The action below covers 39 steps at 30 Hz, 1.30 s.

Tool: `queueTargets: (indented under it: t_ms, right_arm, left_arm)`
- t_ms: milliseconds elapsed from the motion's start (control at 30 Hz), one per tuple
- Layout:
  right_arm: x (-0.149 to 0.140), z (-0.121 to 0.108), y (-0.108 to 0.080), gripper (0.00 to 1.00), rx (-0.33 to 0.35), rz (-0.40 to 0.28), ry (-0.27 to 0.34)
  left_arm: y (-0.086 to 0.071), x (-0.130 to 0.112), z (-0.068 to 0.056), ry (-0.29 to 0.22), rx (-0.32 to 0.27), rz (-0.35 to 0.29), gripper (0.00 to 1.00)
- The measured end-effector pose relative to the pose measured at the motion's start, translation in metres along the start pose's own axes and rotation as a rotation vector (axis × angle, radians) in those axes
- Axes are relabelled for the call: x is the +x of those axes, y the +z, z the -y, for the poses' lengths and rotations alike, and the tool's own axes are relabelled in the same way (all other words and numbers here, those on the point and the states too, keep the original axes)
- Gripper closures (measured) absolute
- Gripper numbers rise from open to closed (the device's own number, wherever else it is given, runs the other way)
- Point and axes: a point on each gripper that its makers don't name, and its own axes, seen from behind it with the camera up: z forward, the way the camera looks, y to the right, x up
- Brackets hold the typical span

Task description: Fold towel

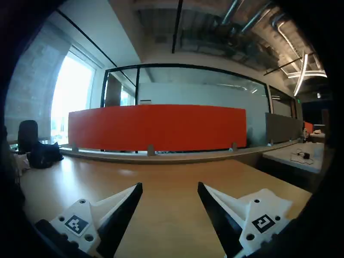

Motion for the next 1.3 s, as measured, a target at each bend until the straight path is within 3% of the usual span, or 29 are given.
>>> queueTargets:
  t_ms: [600,1300]
  right_arm:
    - [-0.001,0.016,-0.007,0.01,0.047,-0.020,-0.007]
    - [-0.001,0.015,-0.007,0.01,0.041,-0.018,-0.006]
  left_arm:
    - [0.000,0.000,0.000,0.000,0.000,0.000,0.04]
    - [0.001,0.000,-0.001,0.000,0.000,0.000,0.04]
